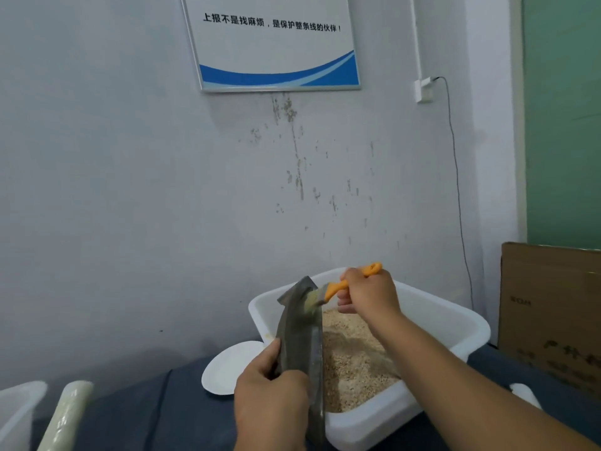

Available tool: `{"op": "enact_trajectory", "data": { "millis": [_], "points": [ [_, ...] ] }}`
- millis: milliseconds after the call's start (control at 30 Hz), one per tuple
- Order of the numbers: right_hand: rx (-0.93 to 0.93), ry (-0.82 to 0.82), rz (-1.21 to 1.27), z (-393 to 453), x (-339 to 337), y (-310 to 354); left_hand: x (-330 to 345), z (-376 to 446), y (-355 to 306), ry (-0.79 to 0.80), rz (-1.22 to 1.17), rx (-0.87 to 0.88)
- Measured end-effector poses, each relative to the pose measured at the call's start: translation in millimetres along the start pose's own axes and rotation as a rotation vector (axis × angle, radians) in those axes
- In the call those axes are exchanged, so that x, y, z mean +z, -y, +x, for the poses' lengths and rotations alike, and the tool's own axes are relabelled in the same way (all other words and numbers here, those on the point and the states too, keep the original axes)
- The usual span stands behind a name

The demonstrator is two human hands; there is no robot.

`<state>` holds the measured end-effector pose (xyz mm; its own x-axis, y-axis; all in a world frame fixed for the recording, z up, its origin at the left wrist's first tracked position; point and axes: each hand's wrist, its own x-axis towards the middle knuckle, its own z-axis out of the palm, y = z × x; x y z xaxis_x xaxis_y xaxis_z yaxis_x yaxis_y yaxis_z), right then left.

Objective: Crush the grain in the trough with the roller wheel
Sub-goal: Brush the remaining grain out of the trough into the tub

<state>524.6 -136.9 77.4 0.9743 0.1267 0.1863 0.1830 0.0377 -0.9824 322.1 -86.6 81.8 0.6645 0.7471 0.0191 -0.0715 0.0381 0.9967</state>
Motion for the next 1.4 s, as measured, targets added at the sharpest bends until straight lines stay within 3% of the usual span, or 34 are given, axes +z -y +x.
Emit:
{"op": "enact_trajectory", "data": {
  "millis": [133, 200, 267, 333, 433, 500, 633, 667, 733, 800, 933, 1067, 1167, 1300, 1400],
  "points": [
    [0.144, 0.321, 0.002, -3, 3, 9, 6, -4, 3, -0.030, -0.047, -0.014],
    [0.112, 0.238, -0.088, 1, 4, 7, 7, -5, 2, -0.037, -0.058, -0.026],
    [-0.006, 0.021, -0.283, 8, -2, 2, 7, -3, 2, -0.030, -0.044, -0.033],
    [-0.063, -0.120, -0.251, 11, -13, -2, 6, -3, 2, -0.023, -0.025, -0.040],
    [0.063, 0.034, 0.065, 9, -15, -3, 7, -3, 1, -0.025, -0.023, -0.056],
    [0.125, 0.152, 0.017, 4, -12, -3, 7, -4, 1, -0.041, -0.041, -0.068],
    [-0.066, -0.100, -0.159, 8, -25, -1, 7, -5, 2, -0.043, -0.058, -0.073],
    [-0.057, -0.099, -0.080, 8, -30, 2, 6, -6, 2, -0.047, -0.065, -0.075],
    [0.050, 0.067, 0.108, 3, -29, 6, 6, -5, 1, -0.060, -0.081, -0.077],
    [0.102, 0.183, 0.046, -2, -25, 1, 6, -5, 1, -0.069, -0.083, -0.087],
    [-0.037, -0.034, -0.068, 0, -36, -12, 7, -6, 1, -0.060, -0.071, -0.096],
    [0.203, 0.274, 0.092, -13, -23, -10, 6, -8, -1, -0.081, -0.064, -0.094],
    [0.249, 0.125, 0.138, -4, -13, -8, 6, -7, -3, -0.069, -0.031, -0.121],
    [0.112, -0.194, 0.188, 13, -24, -11, 5, -7, -4, -0.056, -0.014, -0.123],
    [0.105, -0.073, 0.211, 6, -27, -14, 5, -7, -4, -0.046, -0.033, -0.138]
  ]
}}
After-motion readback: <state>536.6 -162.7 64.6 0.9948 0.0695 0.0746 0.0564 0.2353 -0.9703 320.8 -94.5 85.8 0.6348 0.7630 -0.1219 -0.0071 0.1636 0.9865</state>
